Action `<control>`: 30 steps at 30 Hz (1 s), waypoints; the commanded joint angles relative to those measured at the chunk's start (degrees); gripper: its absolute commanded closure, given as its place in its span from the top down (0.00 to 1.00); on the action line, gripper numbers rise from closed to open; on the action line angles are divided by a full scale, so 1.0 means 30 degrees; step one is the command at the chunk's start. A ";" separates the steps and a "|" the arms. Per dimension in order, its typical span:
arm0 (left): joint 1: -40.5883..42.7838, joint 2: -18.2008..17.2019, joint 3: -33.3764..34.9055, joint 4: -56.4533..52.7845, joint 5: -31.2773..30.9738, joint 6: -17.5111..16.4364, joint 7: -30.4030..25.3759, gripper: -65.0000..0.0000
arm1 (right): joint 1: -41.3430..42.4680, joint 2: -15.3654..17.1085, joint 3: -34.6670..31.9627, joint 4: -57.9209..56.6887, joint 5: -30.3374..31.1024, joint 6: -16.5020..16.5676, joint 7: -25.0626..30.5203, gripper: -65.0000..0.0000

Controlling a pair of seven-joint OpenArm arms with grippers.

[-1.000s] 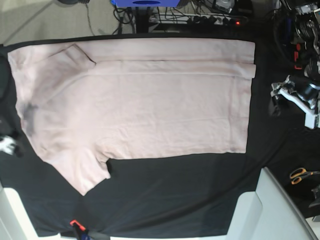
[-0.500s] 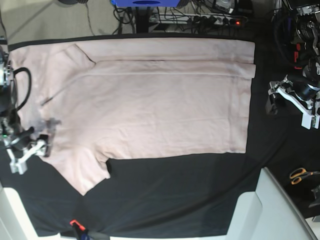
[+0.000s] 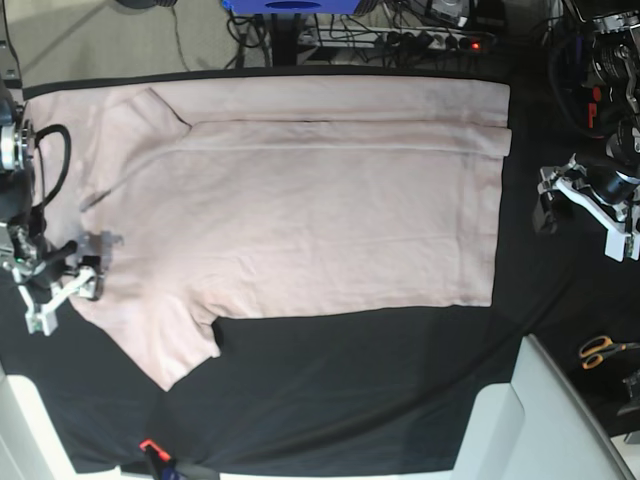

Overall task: Fold the T-shirt properly
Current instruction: 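Grasp the hem corners with the right and left grippers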

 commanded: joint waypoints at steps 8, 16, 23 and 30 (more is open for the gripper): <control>-0.0151 -0.0278 -0.0199 -0.0306 -0.0204 -0.0034 -0.0337 0.77 | 0.0469 0.0440 -0.0015 0.0258 0.0154 -0.1375 0.0577 0.69; -0.0122 -0.0278 -0.0170 -0.0365 -0.0204 -0.0034 -0.0337 0.77 | 0.0117 -0.0205 -0.0074 0.0024 0.0125 -0.1404 0.0577 0.68; -0.0122 -0.0278 -0.0170 -0.0306 -0.0204 -0.0034 -0.0337 0.77 | -0.0147 -0.0263 -0.0074 -0.0035 0.0125 -0.1463 0.0577 0.50; -0.0181 -0.0249 -0.0053 -0.0306 -0.0204 -0.0034 -0.0337 0.77 | -0.0147 -0.0117 0.0043 0.0112 0.0125 -0.1463 0.0636 0.00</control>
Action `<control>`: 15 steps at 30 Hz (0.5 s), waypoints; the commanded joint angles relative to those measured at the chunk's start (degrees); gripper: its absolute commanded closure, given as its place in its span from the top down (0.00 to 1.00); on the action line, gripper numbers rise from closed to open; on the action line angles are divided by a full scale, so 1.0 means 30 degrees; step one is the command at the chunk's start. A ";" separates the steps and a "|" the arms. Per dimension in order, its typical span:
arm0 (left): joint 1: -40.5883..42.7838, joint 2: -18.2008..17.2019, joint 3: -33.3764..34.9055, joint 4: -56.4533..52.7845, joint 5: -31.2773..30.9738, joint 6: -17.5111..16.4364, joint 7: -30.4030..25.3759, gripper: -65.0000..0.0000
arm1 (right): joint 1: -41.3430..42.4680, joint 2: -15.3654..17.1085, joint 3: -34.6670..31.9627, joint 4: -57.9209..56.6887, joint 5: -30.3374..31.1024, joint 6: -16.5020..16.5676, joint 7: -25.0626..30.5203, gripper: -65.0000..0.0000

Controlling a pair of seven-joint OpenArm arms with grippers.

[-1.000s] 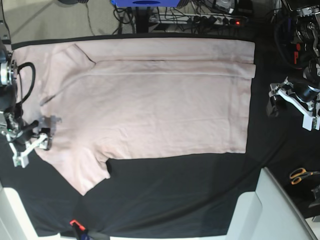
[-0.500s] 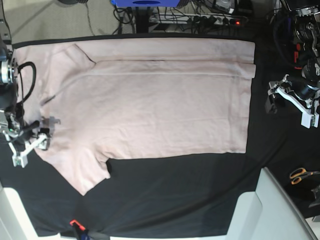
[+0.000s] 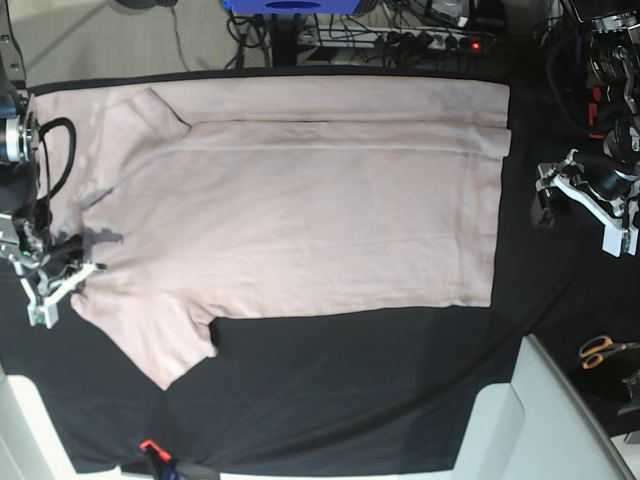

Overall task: Fold the T-shirt properly
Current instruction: 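Grasp the hem corners with the right and left grippers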

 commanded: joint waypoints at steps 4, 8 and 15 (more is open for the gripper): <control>-0.1016 -0.0314 -0.0009 -0.0141 -0.0204 -0.0041 -0.0374 0.77 | 0.0502 0.0437 0.0065 0.0375 -0.0014 -0.0137 0.0322 0.00; -0.3184 -0.0344 -0.0009 -0.2427 -0.0204 -0.0041 -0.0374 0.78 | 0.0443 0.0408 -0.0023 0.0961 -0.0014 -0.0137 0.0293 0.00; -0.9778 -0.0314 0.4152 -0.9929 0.2727 -0.0012 -0.0491 0.79 | 0.0443 0.0261 -0.0052 0.0961 -0.0014 -0.0137 0.0264 0.00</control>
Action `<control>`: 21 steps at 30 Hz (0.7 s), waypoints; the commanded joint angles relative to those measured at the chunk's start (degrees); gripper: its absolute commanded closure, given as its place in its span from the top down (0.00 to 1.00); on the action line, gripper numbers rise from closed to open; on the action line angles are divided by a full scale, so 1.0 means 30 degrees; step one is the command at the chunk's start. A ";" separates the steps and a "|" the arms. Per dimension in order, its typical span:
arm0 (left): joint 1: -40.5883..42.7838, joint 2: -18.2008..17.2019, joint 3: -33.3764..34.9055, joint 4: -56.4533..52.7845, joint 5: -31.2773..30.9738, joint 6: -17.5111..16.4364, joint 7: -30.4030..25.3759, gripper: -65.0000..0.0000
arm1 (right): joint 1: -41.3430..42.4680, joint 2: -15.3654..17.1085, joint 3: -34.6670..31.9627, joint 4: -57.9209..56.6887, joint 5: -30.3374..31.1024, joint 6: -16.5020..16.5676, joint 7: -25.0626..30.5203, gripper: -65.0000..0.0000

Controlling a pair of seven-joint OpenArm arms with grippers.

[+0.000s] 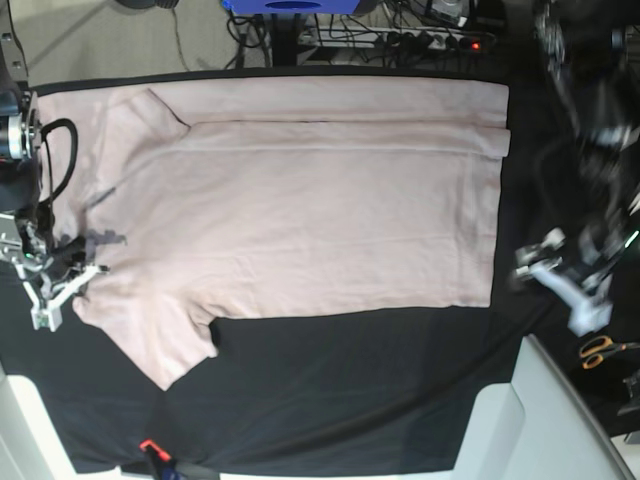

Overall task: Fold the T-shirt properly
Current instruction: 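Grasp the hem corners with the right and left grippers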

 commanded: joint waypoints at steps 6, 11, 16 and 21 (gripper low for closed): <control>-0.4505 0.1583 0.1092 -0.7414 0.3331 -0.0107 -0.3064 0.79 | 0.0560 0.0414 0.0035 0.0291 0.0125 -0.0035 0.0395 0.00; -0.6586 0.1583 0.1092 -1.3217 0.3272 0.0098 -0.6141 0.78 | 0.0237 0.0590 0.0006 0.0378 0.0125 -0.0005 0.0395 0.00; -0.6761 0.1436 0.1180 -1.3510 0.3418 0.1300 -0.6786 0.78 | -0.0056 0.0619 0.0006 0.0378 0.0125 -0.0005 0.0395 0.00; -0.6996 0.1495 0.1268 -1.3510 0.3360 0.1300 -0.6815 0.78 | -0.0027 0.0531 0.0006 0.0378 0.0125 -0.0005 0.0395 0.00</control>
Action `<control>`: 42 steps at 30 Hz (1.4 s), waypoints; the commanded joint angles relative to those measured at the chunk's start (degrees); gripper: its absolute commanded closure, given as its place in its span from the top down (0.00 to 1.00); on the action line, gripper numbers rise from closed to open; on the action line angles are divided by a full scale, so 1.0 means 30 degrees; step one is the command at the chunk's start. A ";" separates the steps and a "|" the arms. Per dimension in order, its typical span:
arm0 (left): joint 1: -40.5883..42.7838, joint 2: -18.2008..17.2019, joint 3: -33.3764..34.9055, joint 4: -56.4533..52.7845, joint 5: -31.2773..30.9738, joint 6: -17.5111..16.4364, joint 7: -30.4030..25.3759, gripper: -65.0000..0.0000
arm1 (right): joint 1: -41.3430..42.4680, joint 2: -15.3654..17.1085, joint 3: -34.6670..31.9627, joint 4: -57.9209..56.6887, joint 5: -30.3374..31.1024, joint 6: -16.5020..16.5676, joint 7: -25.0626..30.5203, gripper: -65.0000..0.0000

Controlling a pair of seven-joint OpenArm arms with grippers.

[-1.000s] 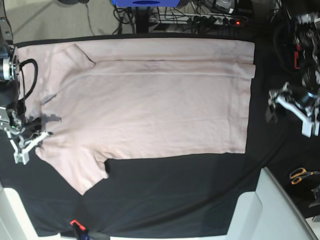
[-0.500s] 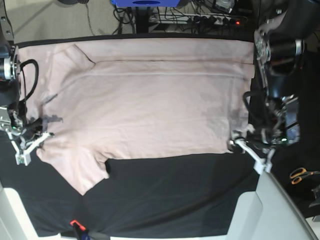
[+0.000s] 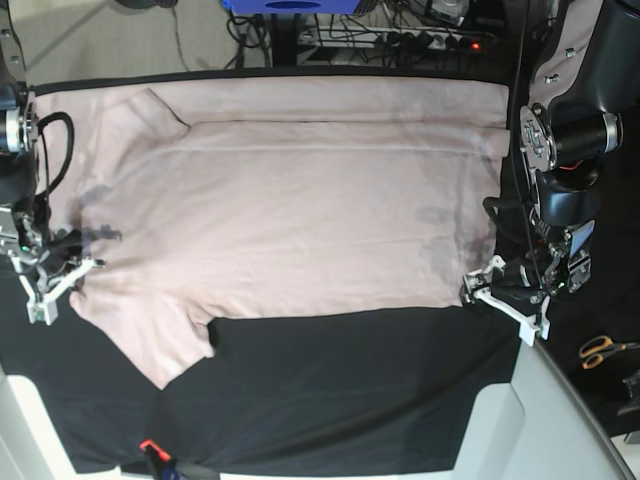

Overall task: Fold the T-shirt properly
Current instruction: 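Grasp the hem corners with the right and left grippers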

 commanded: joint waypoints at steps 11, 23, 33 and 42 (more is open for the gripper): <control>-0.0548 0.1028 0.0088 0.0063 -0.0043 0.0047 -0.0480 0.77 | 0.0520 0.0247 0.0006 0.0233 -0.0021 -0.0100 0.0162 0.00; -0.0431 0.1057 0.0117 -0.2252 0.0104 0.0017 -0.3645 0.00 | 0.0432 0.0247 0.0006 0.1024 -0.0021 -0.0100 0.0220 0.00; 0.0712 0.0940 0.0029 0.1762 -0.0014 0.0017 -0.2004 0.00 | -0.0124 0.0276 0.0094 0.2929 -0.0021 -0.0247 0.0250 0.00; 0.3994 0.1116 -0.0088 0.9206 -0.0101 0.0017 0.1454 0.00 | -0.0886 0.0335 0.0211 0.3368 0.0038 -0.0247 0.0250 0.00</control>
